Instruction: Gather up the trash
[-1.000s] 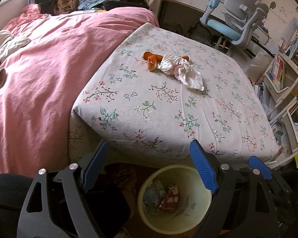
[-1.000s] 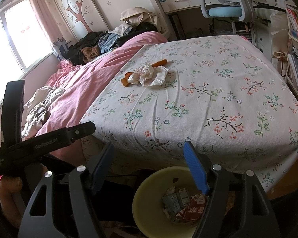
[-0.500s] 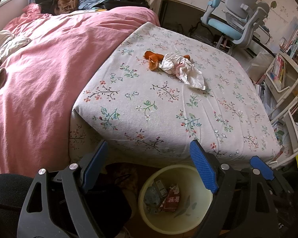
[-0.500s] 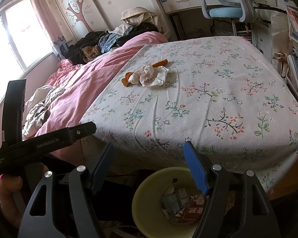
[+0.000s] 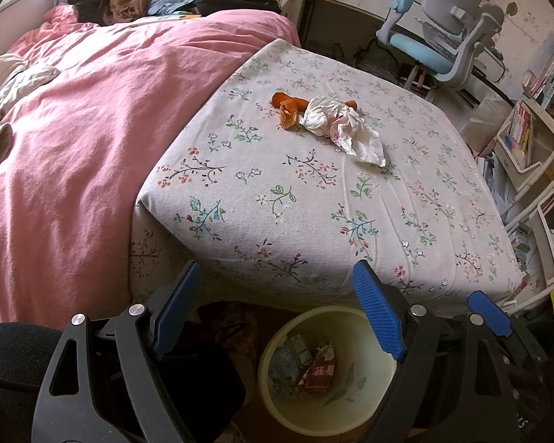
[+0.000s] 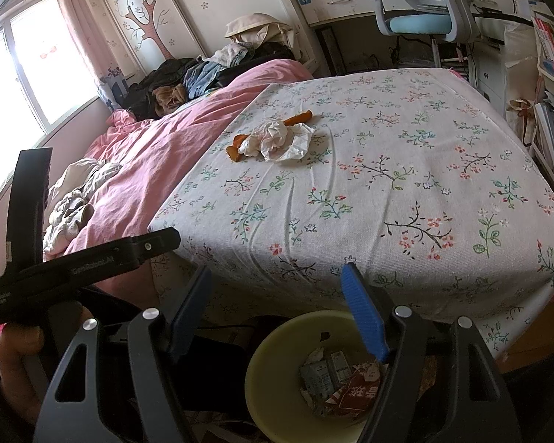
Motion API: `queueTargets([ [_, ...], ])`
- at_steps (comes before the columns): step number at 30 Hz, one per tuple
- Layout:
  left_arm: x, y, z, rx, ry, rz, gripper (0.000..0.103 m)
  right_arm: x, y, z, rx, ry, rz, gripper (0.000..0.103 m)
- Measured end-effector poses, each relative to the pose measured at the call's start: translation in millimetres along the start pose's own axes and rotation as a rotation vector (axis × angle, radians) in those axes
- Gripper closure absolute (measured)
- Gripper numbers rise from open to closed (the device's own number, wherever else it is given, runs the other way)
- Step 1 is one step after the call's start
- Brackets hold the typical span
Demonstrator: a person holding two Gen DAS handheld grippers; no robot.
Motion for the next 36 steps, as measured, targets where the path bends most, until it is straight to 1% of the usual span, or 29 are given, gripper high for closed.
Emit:
queueTargets([
  [36, -0.4, -1.0, 1.0, -0.005, 0.003, -0.003, 0.022, -1.5, 1.2, 1.8, 0.000, 0.003, 0.000, 0.033],
])
Point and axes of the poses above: each gripper's, at about its wrist camera, not at the fingertips, and y roughly against the way its jaws point, x to its right, z to its underside, the point moved 6 cm from there along -y, roughly the way its jaws point, and after that the axes turned 15 degrees about x, right-handed, at the moved point
